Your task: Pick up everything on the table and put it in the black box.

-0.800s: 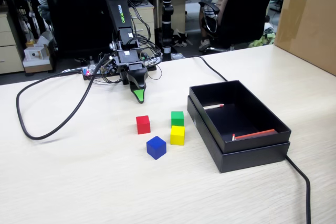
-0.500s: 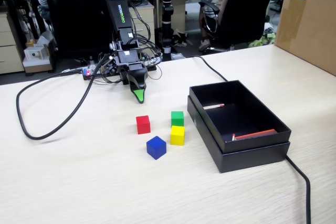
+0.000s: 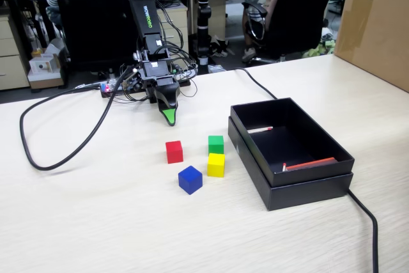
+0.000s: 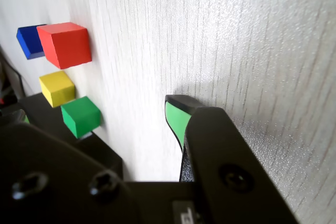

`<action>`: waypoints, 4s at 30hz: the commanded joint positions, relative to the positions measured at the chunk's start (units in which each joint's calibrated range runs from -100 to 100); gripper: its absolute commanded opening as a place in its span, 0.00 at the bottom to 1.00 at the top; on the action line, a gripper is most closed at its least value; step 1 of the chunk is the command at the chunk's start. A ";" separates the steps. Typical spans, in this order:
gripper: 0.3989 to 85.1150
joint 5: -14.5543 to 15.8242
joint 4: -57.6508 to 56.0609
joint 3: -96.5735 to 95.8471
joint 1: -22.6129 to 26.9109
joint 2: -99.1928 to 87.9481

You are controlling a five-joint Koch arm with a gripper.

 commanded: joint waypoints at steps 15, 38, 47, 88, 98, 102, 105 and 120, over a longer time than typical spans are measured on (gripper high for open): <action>0.59 -0.05 -1.54 -2.04 0.00 0.00; 0.59 -0.05 -1.54 -2.04 0.00 0.00; 0.59 -0.05 -1.54 -2.04 0.00 0.00; 0.54 -0.05 -31.52 29.42 -1.51 13.77; 0.54 -1.71 -47.24 64.51 -2.30 47.96; 0.54 -3.47 -47.67 70.76 -2.74 58.86; 0.54 -3.96 -47.67 76.93 -2.88 68.50; 0.12 -3.81 -48.36 87.81 -3.37 87.55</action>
